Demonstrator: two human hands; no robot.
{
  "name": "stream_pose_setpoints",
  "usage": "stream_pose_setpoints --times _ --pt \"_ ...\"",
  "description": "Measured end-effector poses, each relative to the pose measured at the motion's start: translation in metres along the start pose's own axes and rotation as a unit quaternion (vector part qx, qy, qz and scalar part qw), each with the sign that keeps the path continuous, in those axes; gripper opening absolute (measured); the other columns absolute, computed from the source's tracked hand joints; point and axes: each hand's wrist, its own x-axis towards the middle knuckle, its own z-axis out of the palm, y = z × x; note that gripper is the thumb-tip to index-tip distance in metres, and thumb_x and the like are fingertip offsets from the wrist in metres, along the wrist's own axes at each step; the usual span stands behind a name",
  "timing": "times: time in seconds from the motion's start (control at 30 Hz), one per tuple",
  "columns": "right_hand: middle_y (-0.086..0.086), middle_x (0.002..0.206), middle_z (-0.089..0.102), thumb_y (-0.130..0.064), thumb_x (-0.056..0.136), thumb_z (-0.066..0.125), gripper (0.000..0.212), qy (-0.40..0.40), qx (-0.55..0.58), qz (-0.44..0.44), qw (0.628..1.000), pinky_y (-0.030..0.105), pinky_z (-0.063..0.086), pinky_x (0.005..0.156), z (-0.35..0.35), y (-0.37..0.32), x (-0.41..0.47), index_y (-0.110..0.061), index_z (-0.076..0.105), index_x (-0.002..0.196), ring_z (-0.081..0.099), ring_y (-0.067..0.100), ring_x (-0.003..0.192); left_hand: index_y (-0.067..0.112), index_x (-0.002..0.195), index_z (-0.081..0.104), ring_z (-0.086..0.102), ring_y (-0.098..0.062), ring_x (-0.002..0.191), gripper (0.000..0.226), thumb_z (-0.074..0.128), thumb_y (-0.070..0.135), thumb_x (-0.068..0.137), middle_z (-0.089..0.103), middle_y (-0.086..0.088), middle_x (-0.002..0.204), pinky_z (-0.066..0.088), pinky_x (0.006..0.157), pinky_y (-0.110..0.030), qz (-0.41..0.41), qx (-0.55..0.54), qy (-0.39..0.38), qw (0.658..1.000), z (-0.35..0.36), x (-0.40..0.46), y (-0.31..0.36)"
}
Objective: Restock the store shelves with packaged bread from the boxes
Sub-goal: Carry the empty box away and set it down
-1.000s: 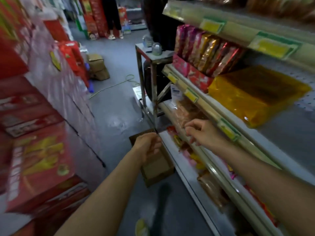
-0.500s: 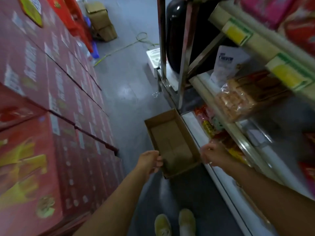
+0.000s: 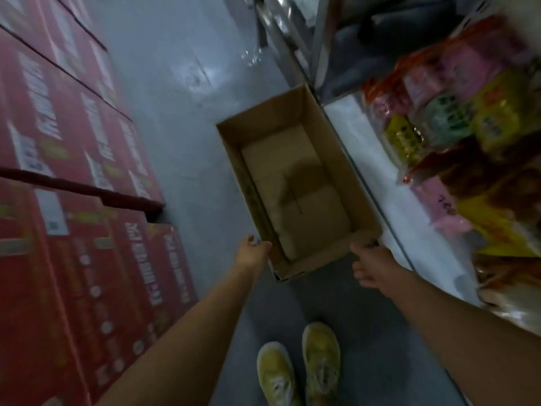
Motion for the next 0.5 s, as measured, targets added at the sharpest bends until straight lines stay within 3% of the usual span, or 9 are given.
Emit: stream_pose_setpoints --times 0.07,0.13,0.23,0.37,0.5 --pt "0.027 0.122 0.06 -0.039 0.094 0.059 0.046 -0.009 0.041 0.026 0.999 0.044 0.055 0.083 0.008 0.006 0.026 -0.002 0.055 0.122 0.064 0.029 0.082 0.011 0.155 0.021 0.05 -0.035 0.129 0.066 0.056 0.016 0.1 0.042 -0.017 0.15 0.043 0.108 -0.044 0.018 -0.016 -0.001 1.0 0.012 0.027 -0.001" --pt "0.024 0.12 0.06 -0.042 0.093 0.061 0.045 -0.02 0.087 0.047 0.995 0.043 0.056 0.082 0.015 0.011 0.049 -0.008 0.054 0.123 0.063 0.034 0.102 0.012 0.152 0.027 0.052 -0.036 0.127 0.061 0.057 0.016 0.099 0.046 -0.015 0.147 0.045 0.105 -0.047 0.04 -0.036 0.002 0.999 0.02 0.054 -0.002" --pt "0.016 0.109 0.063 -0.032 0.097 0.058 0.036 -0.036 0.15 0.051 0.987 0.039 0.054 0.068 0.028 0.017 0.073 -0.012 0.051 0.127 0.065 0.029 0.09 0.019 0.142 0.041 0.058 -0.036 0.117 0.046 0.056 0.023 0.1 0.056 -0.013 0.137 0.05 0.098 -0.053 0.061 0.022 0.03 0.997 0.026 0.086 -0.006" --pt "0.014 0.109 0.062 -0.009 0.097 0.055 0.026 -0.03 0.203 0.034 0.978 0.042 0.053 0.077 0.036 0.019 0.084 -0.012 0.051 0.123 0.062 0.026 0.089 0.02 0.132 0.044 0.061 -0.035 0.102 0.032 0.048 0.017 0.101 0.058 -0.01 0.116 0.056 0.087 -0.051 0.082 0.124 0.06 0.987 0.023 0.108 -0.009" --pt "0.014 0.104 0.062 0.001 0.094 0.054 0.024 -0.02 0.213 0.024 0.977 0.042 0.053 0.072 0.033 0.01 0.061 -0.013 0.052 0.115 0.061 0.029 0.093 0.027 0.13 0.047 0.062 -0.035 0.103 0.037 0.047 0.013 0.096 0.062 -0.01 0.119 0.056 0.089 -0.052 0.073 0.11 0.057 0.99 0.011 0.094 -0.006"
